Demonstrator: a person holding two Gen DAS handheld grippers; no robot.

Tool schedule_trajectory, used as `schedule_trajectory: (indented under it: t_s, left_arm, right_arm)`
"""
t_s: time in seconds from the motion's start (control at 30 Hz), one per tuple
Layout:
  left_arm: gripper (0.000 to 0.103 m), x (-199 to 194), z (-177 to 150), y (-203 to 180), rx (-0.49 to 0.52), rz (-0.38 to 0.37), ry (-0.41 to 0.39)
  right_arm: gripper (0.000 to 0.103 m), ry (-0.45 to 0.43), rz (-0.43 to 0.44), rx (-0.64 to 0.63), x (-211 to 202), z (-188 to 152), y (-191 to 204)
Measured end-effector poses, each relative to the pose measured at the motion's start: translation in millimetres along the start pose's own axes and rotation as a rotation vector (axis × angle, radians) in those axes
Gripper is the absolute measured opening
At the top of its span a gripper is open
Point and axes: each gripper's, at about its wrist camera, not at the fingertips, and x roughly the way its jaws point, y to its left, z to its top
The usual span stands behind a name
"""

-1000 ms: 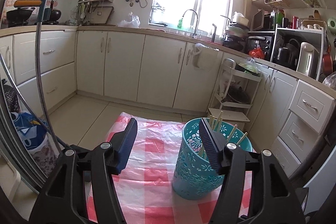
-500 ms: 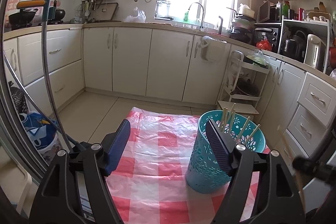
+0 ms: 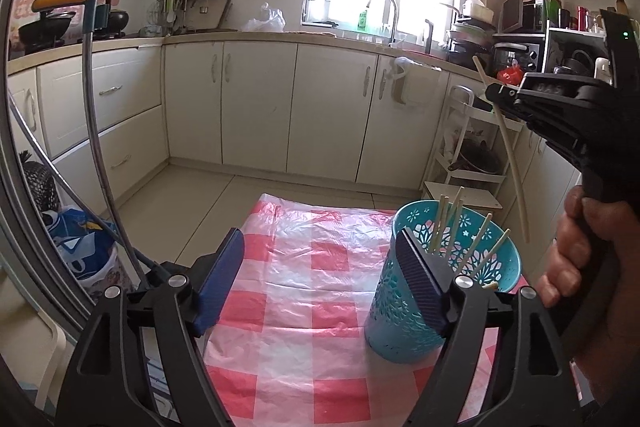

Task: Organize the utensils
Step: 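Grasp the last wooden chopstick with the right gripper and lift it over the basket, then lower the chopstick into the teal basket and open the right gripper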

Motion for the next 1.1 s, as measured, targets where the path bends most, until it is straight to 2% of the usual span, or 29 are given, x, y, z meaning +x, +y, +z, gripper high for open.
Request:
schedule_trajectory:
  t_s: [0.27,0.83,1.1]
  left_arm:
    - [0.075,0,1,2,0.0,0.006,0.012]
    - [0.078,5,-1,3,0.0,0.024,0.041]
    - [0.078,9,-2,9,-0.021,0.033,0.07]
  right_arm:
    - [0.006,0.042,-0.039,-0.011,21,-13,-4]
    - [0.006,0.01,-0.057,-0.079,19,-15,6]
    - [0.006,0.052,-0.062,-0.078,28,-21,4]
